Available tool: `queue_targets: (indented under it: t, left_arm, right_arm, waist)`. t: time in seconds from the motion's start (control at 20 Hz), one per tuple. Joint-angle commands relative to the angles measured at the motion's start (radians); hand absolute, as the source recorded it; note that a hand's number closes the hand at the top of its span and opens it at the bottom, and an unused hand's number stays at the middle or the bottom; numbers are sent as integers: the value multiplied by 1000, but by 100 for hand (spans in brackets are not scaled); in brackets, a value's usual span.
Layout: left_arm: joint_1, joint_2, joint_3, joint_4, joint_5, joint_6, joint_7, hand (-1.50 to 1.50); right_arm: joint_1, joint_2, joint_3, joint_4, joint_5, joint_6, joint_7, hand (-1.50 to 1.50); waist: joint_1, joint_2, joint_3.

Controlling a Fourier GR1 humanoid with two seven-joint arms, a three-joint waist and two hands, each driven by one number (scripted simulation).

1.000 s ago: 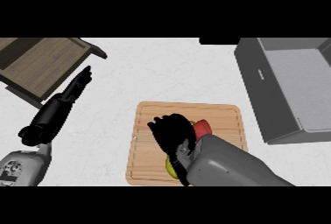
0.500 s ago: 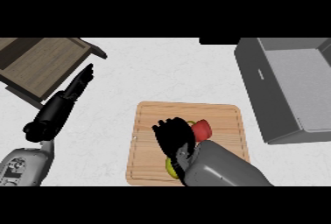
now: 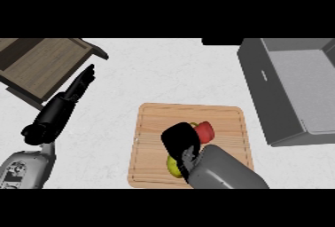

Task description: Pick the pear from the cutting board and place it in the cardboard box

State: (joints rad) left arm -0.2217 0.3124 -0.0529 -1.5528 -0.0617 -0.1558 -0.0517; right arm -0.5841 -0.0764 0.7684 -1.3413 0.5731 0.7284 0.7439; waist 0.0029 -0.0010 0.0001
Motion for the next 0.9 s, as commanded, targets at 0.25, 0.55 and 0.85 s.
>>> queue_targets:
  t: [0.25,0.55,0.85]
  left_arm:
    - [8,-6,21,-25,-11,-36,17,0]
    - [-14,-30,33,-3,-33,-27,7,0]
    - [36,-17,53,1,-18,-17,-4,0]
  right_arm:
    - [18,-22,59,76,206,-184,-296,150]
    - [-19,40,38,73,301,-236,-342,150]
    - [124,-260,196,-396,197,-345,-818,150]
  waist:
    - [3,2,0]
    - [0,2,0]
    - [-49,-15,7]
